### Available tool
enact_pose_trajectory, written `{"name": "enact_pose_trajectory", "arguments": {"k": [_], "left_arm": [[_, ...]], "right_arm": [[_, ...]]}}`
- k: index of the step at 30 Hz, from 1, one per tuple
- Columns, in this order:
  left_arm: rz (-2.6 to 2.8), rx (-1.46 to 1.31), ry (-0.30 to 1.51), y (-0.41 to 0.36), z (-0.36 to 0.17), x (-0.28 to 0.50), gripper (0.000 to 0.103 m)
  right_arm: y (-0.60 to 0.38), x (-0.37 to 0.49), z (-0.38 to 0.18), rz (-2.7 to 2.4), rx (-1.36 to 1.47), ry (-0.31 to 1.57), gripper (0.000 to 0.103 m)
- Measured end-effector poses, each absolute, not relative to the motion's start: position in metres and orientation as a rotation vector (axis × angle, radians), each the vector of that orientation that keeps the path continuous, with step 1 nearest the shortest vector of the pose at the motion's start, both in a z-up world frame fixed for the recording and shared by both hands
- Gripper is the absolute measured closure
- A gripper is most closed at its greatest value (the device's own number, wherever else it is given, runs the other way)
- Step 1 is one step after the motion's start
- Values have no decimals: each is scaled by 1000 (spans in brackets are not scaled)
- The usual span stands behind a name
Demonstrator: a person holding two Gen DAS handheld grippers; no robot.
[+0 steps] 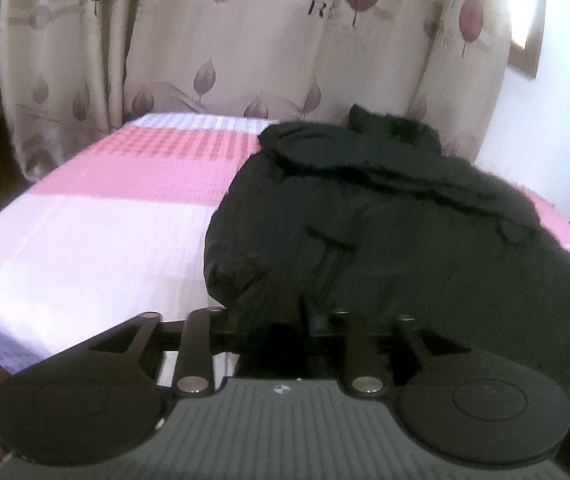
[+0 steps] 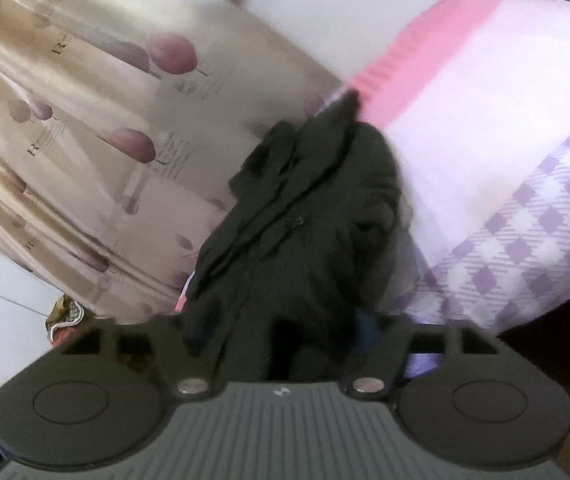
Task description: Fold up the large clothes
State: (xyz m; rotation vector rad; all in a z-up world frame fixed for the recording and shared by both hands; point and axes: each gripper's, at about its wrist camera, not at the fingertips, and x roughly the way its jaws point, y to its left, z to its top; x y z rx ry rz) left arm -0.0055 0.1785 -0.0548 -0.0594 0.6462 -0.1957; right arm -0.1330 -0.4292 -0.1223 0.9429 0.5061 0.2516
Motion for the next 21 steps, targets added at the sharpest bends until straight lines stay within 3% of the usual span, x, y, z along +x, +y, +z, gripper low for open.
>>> {"name": "enact_pose_trajectory", "arguments": {"k": [1, 3, 4, 5, 6, 7, 9, 21], "left_arm": [[-195, -60, 656, 179, -60, -5, 53], [-197, -55, 680, 178, -70, -2, 43], [-199, -56, 689, 178, -74, -2, 45], [-207, -61, 701, 179, -77, -1, 48], [-218, -70, 708, 180, -79, 0, 67], [-231, -89, 716, 182, -79, 0, 83], [-248, -138, 706, 188, -73, 0, 88], [-268, -250, 495, 176, 2, 29, 89]], "right_arm": [[-429, -130, -125, 247, 946, 514, 28], [-429, -123, -134, 234, 975, 536, 31], [-428, -120, -139, 232, 982, 556, 48], [-426, -117, -143, 227, 976, 577, 74], [-422, -114, -147, 225, 966, 606, 79], [-419, -113, -150, 228, 962, 614, 81], [-416, -114, -147, 246, 939, 596, 85], [-428, -74, -68, 409, 992, 408, 85]]}}
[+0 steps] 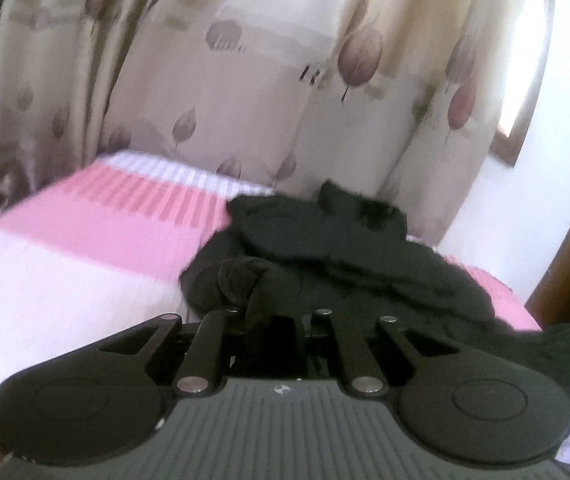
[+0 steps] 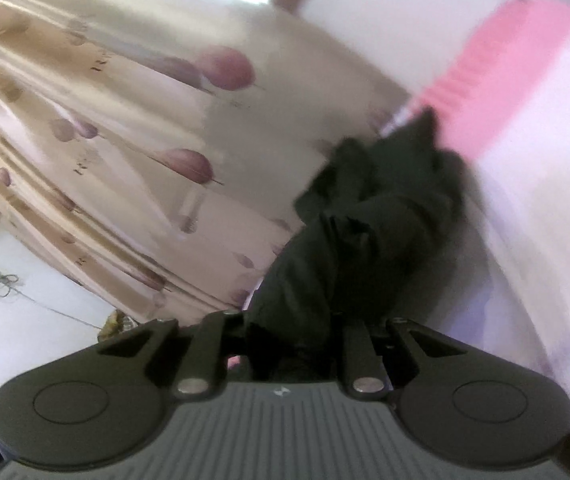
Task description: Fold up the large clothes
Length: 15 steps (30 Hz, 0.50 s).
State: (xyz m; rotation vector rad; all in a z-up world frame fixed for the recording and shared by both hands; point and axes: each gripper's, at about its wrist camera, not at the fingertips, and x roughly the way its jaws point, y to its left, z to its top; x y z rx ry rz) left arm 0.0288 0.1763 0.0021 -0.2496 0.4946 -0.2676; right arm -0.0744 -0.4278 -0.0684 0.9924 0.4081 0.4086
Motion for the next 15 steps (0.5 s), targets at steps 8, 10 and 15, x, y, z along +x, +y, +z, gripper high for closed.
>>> {"name": "enact_pose_trajectory", "arguments": {"k": [8, 10, 15], "left_arm": [[-230, -285, 432, 162, 34, 91, 86], [-213, -288, 425, 159, 38, 107, 86], [-177, -306, 420, 153, 43, 146, 83]], "right_arm": [[-436, -10, -27, 395, 919, 370, 85], [-440, 10, -20, 376, 899, 370, 85], [-455, 56, -14, 326, 896, 377, 85]]}}
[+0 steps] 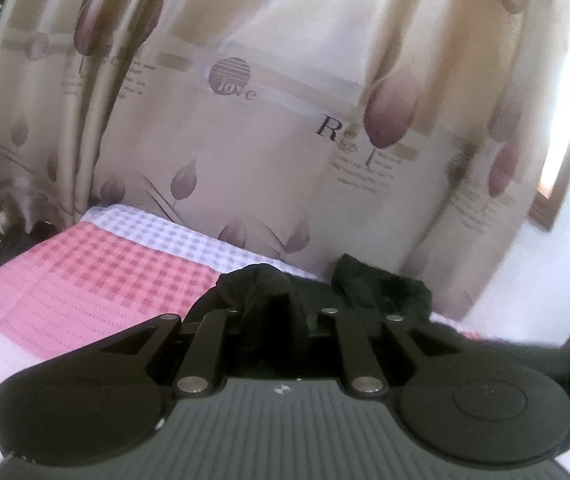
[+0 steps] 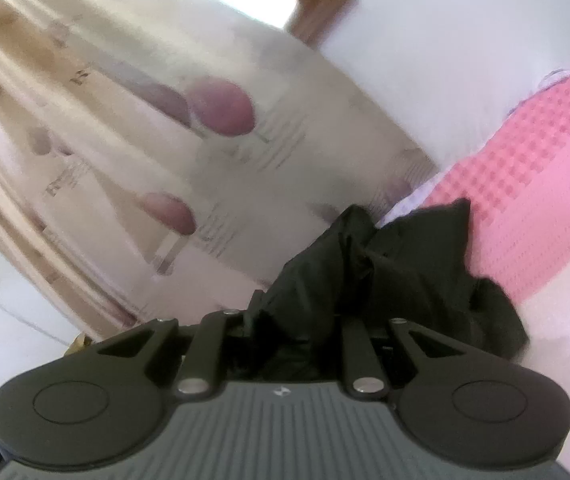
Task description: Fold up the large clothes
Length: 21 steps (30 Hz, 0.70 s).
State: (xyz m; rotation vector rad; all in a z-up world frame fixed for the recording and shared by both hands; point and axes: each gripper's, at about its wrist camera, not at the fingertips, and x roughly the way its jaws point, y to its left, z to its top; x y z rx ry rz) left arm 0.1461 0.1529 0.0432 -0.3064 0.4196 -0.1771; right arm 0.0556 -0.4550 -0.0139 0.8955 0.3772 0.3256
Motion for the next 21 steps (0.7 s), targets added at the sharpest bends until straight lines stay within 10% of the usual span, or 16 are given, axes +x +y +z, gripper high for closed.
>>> {"name": "enact_pose_trajectory", "arguments": {"k": [17, 21], "left_arm": [[-98, -217, 432, 106, 26, 244, 75], [-103, -205, 423, 99, 21, 253, 56]], "right_arm": [[-466, 171, -51, 193, 905, 426, 85], [-468, 185, -64, 168, 927, 429, 81]]}}
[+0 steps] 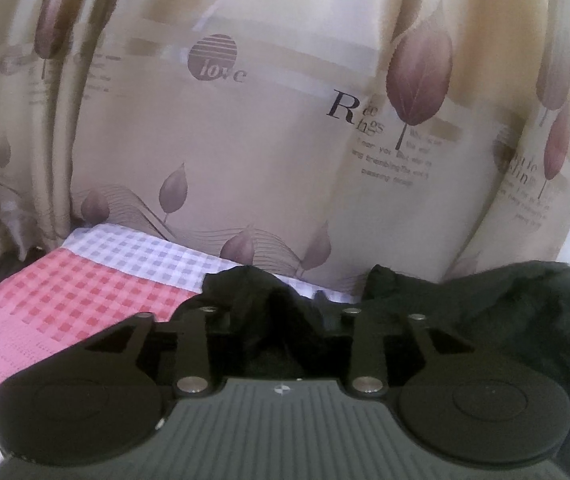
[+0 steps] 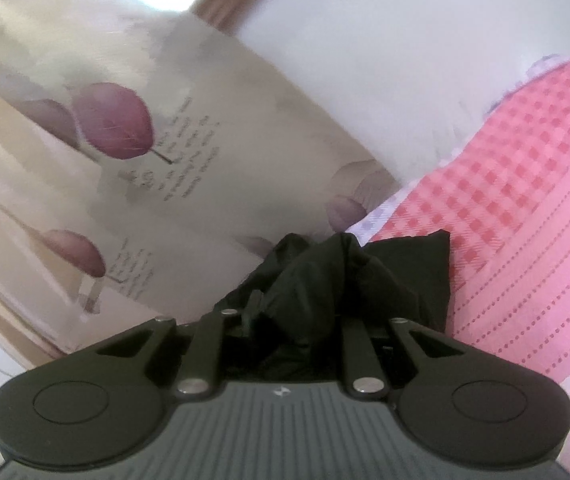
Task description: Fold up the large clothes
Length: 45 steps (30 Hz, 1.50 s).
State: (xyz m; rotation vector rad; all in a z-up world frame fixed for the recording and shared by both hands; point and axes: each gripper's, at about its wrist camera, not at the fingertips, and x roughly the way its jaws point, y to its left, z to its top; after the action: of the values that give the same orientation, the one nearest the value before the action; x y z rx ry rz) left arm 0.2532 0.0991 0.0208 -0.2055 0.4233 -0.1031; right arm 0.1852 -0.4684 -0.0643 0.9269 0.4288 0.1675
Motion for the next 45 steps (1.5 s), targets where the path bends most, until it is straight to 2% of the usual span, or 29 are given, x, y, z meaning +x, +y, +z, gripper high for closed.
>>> {"name": "enact_pose_trajectory", "arguments": {"k": [3, 4, 5, 6, 7, 10, 12, 13, 14, 15, 16, 17, 18, 19, 24, 25, 27, 30, 35, 37, 45], "left_arm": [[-128, -210, 407, 97, 17, 256, 35], [-137, -210, 402, 96, 16, 256, 24], [-139, -209, 392, 94, 15, 255, 18], [-128, -202, 372, 92, 15, 254, 5], [-107, -180, 330, 88, 16, 249, 0], [-110, -112, 264, 79, 20, 240, 0], [-157, -100, 265, 70, 23, 238, 4], [-183, -88, 270, 64, 24, 237, 10], [-226, -66, 288, 53, 26, 239, 15], [-267, -42, 309, 41, 27, 242, 28], [-295, -20, 328, 29, 27, 245, 46], [-323, 9, 356, 12, 27, 250, 57], [-345, 25, 382, -1, 25, 257, 76], [-379, 38, 419, -16, 23, 264, 88], [-471, 165, 482, -75, 9, 294, 91], [-468, 185, 499, -81, 3, 303, 98], [-440, 208, 555, -86, -12, 322, 98], [-391, 220, 613, -81, -35, 346, 98], [-315, 121, 652, -45, -61, 374, 97], [-296, 42, 662, -26, -65, 383, 92], [-176, -184, 658, 48, -74, 405, 92]], "right_arm": [[-469, 192, -71, 169, 933, 420, 65], [-469, 193, -72, 175, 933, 412, 51], [-469, 192, -72, 171, 933, 398, 29], [-470, 190, -71, 160, 931, 372, 17], [-471, 187, -69, 150, 931, 341, 1], [-475, 179, -63, 155, 930, 277, 1], [-472, 180, -58, 173, 902, 284, 2], [-466, 181, -54, 193, 864, 292, 6], [-454, 184, -48, 214, 794, 308, 19], [-439, 190, -41, 229, 704, 337, 29], [-422, 196, -36, 239, 617, 372, 51], [-401, 207, -31, 256, 531, 422, 64], [-379, 219, -29, 278, 468, 470, 66], [-358, 231, -28, 302, 412, 507, 69], [-259, 284, -26, 389, 135, 621, 72], [-243, 296, -28, 399, 97, 644, 72], [-227, 316, -37, 395, 68, 704, 79], [-218, 339, -61, 362, -8, 799, 80], [-245, 350, -78, 317, 4, 831, 89], [-261, 350, -82, 290, -9, 831, 89], [-359, 332, -91, 185, 158, 771, 94]]}}
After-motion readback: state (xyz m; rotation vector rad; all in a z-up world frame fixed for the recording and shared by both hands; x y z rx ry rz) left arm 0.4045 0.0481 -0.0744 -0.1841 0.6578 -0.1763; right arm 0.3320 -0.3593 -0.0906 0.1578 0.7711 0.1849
